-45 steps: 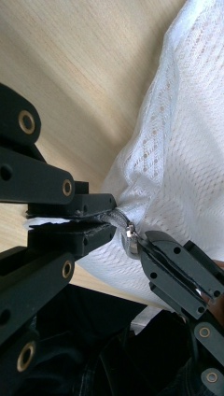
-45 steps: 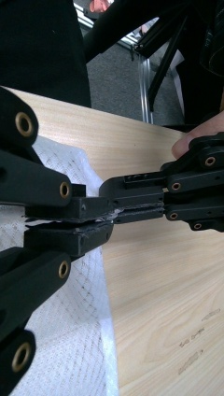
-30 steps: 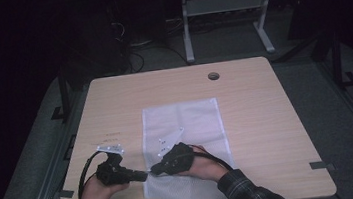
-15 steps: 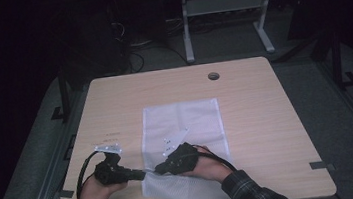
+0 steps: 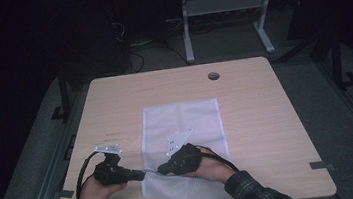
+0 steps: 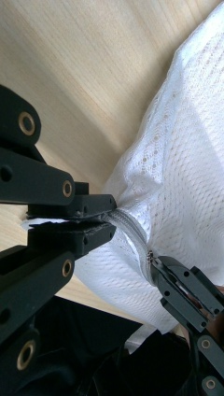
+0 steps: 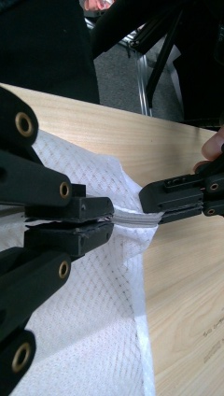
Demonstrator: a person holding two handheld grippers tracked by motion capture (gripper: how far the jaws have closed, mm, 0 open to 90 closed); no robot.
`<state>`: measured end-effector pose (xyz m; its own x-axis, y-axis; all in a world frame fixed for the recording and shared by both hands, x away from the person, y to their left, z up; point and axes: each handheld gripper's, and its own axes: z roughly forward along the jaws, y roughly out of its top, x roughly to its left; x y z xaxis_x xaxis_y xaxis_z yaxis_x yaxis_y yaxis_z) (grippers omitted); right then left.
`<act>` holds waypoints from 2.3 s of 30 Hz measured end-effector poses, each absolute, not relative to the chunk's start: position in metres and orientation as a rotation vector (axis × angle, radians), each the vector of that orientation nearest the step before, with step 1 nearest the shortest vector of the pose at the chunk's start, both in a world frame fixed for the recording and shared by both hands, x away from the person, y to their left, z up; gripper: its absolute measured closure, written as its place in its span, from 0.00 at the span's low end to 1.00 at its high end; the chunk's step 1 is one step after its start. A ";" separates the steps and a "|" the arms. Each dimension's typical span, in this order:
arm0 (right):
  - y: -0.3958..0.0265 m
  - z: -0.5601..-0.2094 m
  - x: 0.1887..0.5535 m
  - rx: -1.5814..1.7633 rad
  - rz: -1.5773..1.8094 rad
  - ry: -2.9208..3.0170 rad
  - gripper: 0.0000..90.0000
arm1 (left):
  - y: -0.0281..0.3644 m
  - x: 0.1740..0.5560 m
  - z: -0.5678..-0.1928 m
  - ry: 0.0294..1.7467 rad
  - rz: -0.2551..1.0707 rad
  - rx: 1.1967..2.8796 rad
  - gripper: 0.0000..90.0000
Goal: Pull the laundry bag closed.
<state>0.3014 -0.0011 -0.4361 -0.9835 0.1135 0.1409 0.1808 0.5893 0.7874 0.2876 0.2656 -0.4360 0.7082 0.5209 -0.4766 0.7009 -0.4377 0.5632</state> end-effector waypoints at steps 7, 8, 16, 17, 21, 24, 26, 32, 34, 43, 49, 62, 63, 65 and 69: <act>-0.003 -0.437 0.300 -0.306 -1.380 -2.713 0.96 | 0.266 0.287 -0.436 0.929 -0.295 2.133 0.96; -0.004 -0.437 0.300 -0.311 -1.384 -2.710 0.96 | 0.266 0.287 -0.436 0.929 -0.294 2.132 0.96; -0.006 -0.436 0.300 -0.331 -1.393 -2.696 0.96 | 0.267 0.287 -0.435 0.934 -0.288 2.126 0.96; -0.006 -0.436 0.300 -0.328 -1.392 -2.697 0.96 | 0.266 0.287 -0.435 0.933 -0.287 2.126 0.96; -0.011 -0.437 0.300 -0.339 -1.384 -2.706 0.96 | 0.270 0.287 -0.435 0.939 -0.274 2.125 0.96; -0.016 -0.436 0.300 -0.354 -1.386 -2.698 0.96 | 0.269 0.287 -0.434 0.941 -0.273 2.124 0.96; -0.016 -0.436 0.300 -0.358 -1.385 -2.700 0.96 | 0.268 0.287 -0.434 0.944 -0.276 2.123 0.96; -0.017 -0.435 0.299 -0.353 -1.394 -2.701 0.96 | 0.269 0.287 -0.434 0.937 -0.280 2.123 0.96; -0.017 -0.435 0.299 -0.352 -1.392 -2.701 0.96 | 0.269 0.287 -0.434 0.937 -0.281 2.123 0.96; -0.024 -0.435 0.298 -0.352 -1.377 -2.714 0.96 | 0.270 0.287 -0.435 0.935 -0.274 2.134 0.96; -0.029 -0.434 0.297 -0.351 -1.368 -2.720 0.96 | 0.270 0.287 -0.434 0.945 -0.271 2.131 0.96; -0.038 -0.433 0.297 -0.353 -1.365 -2.724 0.96 | 0.270 0.286 -0.434 0.944 -0.267 2.134 0.96; -0.039 -0.433 0.297 -0.354 -1.360 -2.723 0.96 | 0.271 0.287 -0.434 0.949 -0.269 2.131 0.96; -0.041 -0.433 0.297 -0.365 -1.360 -2.719 0.96 | 0.271 0.286 -0.434 0.951 -0.266 2.130 0.96; -0.043 -0.433 0.296 -0.368 -1.354 -2.724 0.96 | 0.269 0.287 -0.434 0.939 -0.270 2.134 0.96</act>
<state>0.2959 -0.0429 -0.4328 -0.9682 0.1787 0.1749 0.2473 0.5810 0.7754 0.2867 0.2695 -0.4336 0.7053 0.5365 -0.4633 0.7007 -0.4285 0.5705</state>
